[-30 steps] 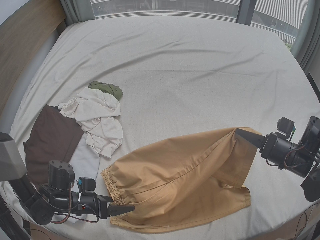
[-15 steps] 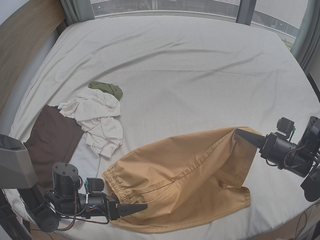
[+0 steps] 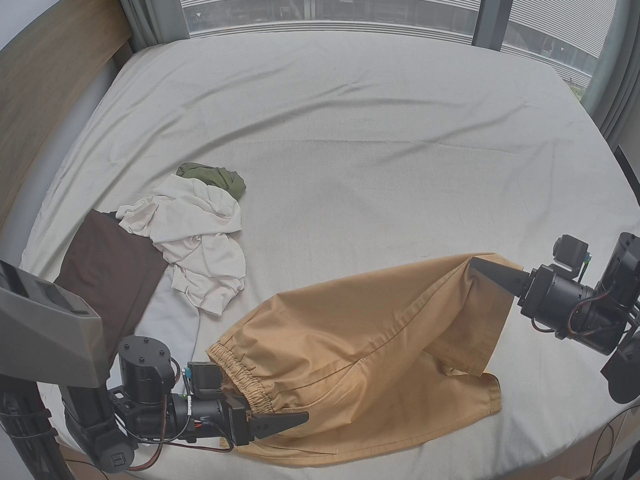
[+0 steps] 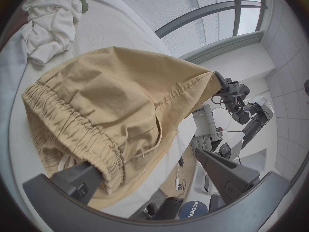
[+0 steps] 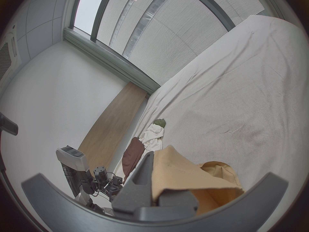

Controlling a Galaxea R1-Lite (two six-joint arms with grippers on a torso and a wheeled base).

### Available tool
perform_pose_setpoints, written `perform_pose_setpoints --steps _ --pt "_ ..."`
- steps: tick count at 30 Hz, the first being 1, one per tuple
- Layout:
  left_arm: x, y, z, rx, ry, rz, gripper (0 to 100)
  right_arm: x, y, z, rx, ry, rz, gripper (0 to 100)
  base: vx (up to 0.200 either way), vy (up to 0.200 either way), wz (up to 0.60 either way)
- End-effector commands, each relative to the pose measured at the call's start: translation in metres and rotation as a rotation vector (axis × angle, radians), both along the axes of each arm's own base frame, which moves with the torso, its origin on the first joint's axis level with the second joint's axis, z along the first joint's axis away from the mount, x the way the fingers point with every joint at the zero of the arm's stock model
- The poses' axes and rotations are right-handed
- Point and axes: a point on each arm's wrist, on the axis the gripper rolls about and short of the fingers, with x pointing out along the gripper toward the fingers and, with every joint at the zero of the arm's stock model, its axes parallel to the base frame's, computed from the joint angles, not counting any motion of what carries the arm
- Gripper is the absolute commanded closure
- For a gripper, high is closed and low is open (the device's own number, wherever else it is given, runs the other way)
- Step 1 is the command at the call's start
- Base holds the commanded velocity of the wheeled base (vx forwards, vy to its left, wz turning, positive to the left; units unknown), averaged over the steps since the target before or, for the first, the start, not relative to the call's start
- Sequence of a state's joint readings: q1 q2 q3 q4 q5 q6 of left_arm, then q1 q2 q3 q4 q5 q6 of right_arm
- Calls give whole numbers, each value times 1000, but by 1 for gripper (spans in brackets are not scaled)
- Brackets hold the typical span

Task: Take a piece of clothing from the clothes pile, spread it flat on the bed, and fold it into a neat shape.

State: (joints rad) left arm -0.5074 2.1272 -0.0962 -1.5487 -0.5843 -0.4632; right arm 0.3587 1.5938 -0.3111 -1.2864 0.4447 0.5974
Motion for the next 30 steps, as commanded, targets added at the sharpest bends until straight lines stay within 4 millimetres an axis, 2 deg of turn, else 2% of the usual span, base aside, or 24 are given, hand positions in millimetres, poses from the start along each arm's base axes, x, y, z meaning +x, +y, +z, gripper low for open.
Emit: perform_pose_setpoints --steps 1,20,21,30 --pt "-3 -3 -20 48 77 -10 0 0 0 0 1 -2 2 100 0 0 0" --pt "4 -6 -9 20 15 19 0 -1 0 0 0 -1 2 100 0 0 0" --pt "3 -6 -10 23 19 19 100 -1 0 0 0 -1 3 100 0 0 0" --pt "5 -5 -8 18 6 22 100 0 0 1 1 -6 -1 100 0 0 0"
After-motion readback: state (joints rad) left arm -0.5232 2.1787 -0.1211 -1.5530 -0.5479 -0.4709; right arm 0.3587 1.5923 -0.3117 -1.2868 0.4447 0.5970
